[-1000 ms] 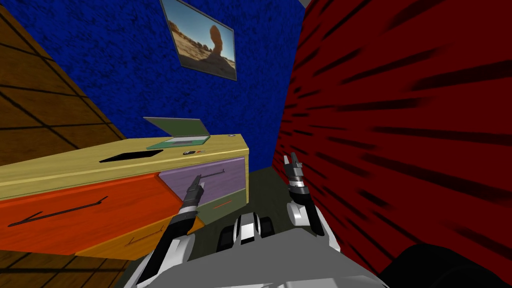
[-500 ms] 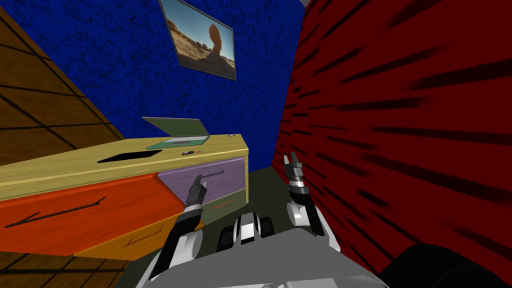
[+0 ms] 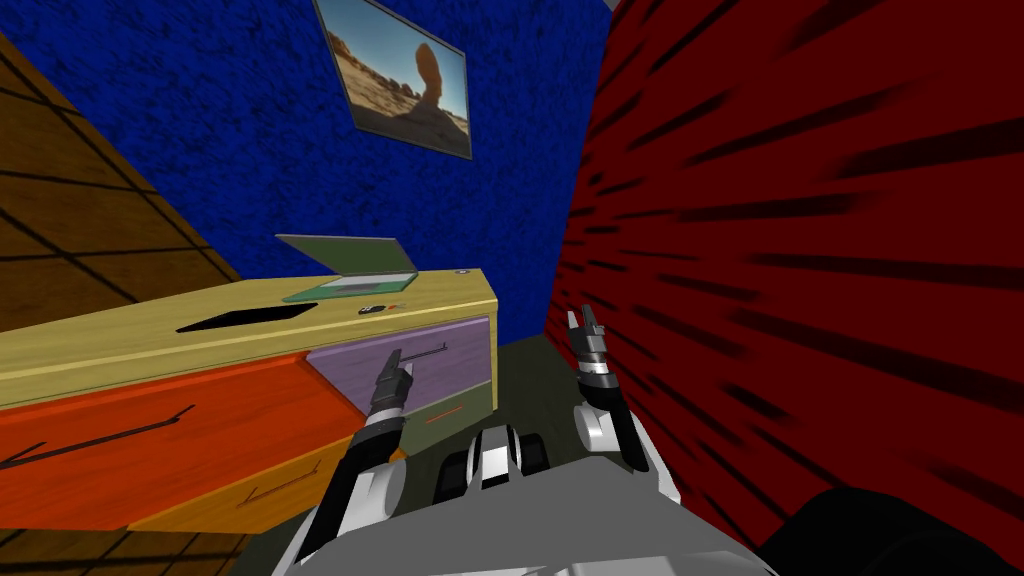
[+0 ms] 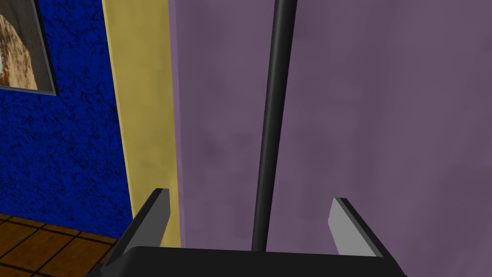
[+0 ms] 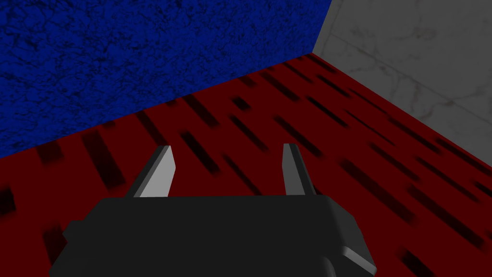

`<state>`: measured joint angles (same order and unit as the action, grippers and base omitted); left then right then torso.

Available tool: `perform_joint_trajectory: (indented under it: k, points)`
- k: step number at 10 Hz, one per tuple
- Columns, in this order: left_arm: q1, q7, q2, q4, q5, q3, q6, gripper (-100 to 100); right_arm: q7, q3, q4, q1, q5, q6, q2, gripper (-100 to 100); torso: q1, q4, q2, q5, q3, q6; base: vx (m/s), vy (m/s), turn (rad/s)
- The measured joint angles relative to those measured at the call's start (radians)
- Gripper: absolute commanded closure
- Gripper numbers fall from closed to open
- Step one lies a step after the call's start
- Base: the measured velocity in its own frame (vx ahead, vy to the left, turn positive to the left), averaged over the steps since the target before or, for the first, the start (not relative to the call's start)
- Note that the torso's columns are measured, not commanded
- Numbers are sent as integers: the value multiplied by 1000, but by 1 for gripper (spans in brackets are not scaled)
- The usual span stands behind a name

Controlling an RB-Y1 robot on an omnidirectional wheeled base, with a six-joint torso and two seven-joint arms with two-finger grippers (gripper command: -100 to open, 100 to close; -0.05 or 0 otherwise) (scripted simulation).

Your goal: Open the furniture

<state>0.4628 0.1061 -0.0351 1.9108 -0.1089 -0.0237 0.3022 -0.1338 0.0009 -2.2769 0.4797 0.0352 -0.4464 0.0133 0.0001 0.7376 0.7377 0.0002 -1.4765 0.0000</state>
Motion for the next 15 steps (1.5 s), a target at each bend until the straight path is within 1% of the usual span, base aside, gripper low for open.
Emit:
perform_joint_trajectory:
  k: [1, 2, 4, 7, 11, 12, 13, 15]
  points:
    - [-6, -1, 1, -15, 1, 0, 8, 100, 0, 0, 0, 0, 0, 0, 0, 0, -2, 2, 5, -1, 3, 0, -21, -7, 6]
    - [-6, -2, 1, -18, 1, 0, 11, 100, 0, 0, 0, 0, 0, 0, 0, 0, -1, 2, 4, -1, 3, 0, -128, -34, 2]
    - [11, -2, 2, 7, 0, 6, 4, 100, 0, 0, 0, -1, 0, 0, 0, 0, -4, 3, 9, -2, 6, 0, -183, -48, 8]
    - [30, -3, 3, 18, -2, 15, -8, 100, 0, 0, 0, 0, 0, 0, 0, 0, 0, 4, 0, -3, 0, -1, -127, -21, -4]
    - [56, -4, 7, 41, -3, 27, -3, 100, 0, 0, 0, -1, 0, 0, 0, 0, -2, 4, 6, -2, 4, -1, -185, -39, 9]
    - [63, -3, 7, 48, -3, 30, -4, 100, 0, 0, 0, -1, 0, 0, 0, 0, -1, 5, 5, -3, 3, -2, -83, -19, -6]
    - [67, -3, 7, 45, -3, 32, -7, -100, 0, 0, 0, 0, 0, 0, 0, 0, 0, 4, 0, -3, 0, -1, -10, -5, -15]
    - [84, -2, 7, 85, -7, 33, -31, -100, 0, 0, 0, 0, 0, 0, 0, 0, 1, -1, -5, 0, -3, 0, 22, 4, -17]
